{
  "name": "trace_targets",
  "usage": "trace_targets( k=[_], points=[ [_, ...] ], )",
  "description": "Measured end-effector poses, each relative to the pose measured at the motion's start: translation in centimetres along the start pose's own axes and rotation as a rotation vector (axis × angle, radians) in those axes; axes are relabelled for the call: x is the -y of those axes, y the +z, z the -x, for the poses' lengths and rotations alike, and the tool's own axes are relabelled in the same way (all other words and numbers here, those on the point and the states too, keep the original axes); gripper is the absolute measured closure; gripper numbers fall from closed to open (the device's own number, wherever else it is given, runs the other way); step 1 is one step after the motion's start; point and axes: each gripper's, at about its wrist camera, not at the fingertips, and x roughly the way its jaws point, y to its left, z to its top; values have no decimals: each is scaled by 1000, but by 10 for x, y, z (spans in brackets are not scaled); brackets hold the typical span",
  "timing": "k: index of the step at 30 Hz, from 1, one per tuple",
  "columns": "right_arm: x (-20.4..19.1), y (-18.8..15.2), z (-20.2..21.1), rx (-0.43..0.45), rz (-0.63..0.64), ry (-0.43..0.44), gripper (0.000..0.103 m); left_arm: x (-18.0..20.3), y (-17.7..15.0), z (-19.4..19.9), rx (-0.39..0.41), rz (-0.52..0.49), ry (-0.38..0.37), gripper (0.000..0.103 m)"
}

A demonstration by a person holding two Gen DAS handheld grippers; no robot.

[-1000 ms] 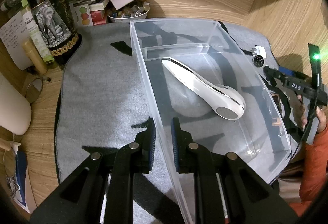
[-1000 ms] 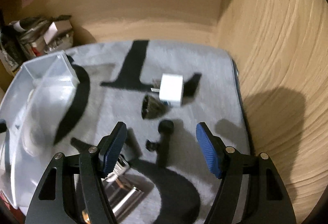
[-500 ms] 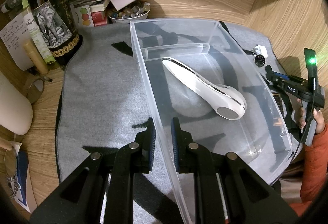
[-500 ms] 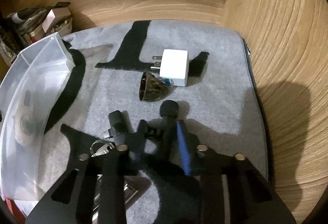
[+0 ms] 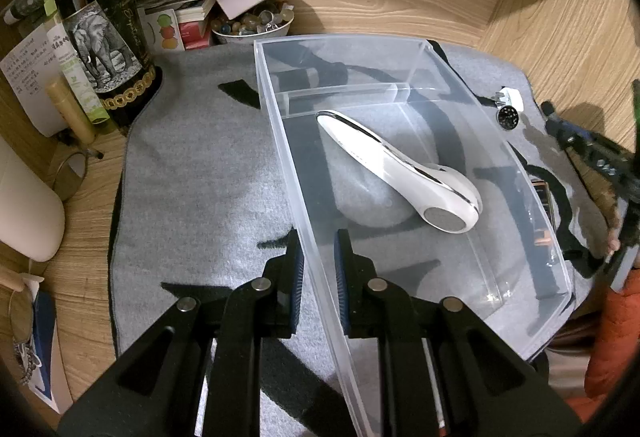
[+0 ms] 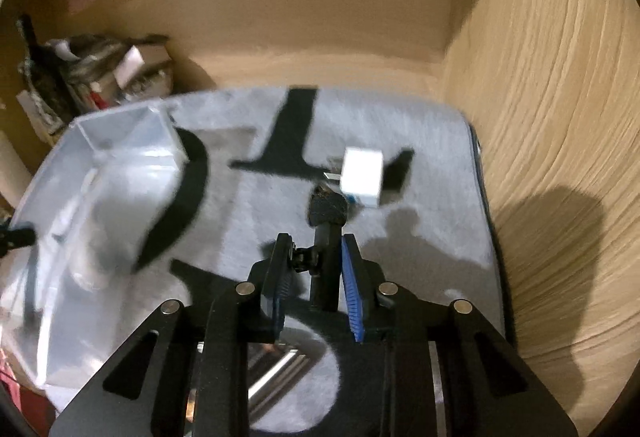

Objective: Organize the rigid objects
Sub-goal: 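Grasp the small black item on the mat with the right tool, then lower the black item into the clear box with the right tool and release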

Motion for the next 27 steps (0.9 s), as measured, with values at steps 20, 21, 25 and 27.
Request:
trace_targets(
  k=[20,21,25,27],
  points=[
    [-128,30,42,164,239,227,81,-2,-1,0,6,8,-7,88],
    [-133,30,40,159,249,237,81,-2,-1,0,14,12,-4,88],
    [-154,27,30,132,291,265,81,-3,-1,0,18,14,-9,88],
    [-161,25,26,116,309,273,81,-3,-1,0,18,12,-10,88]
  ],
)
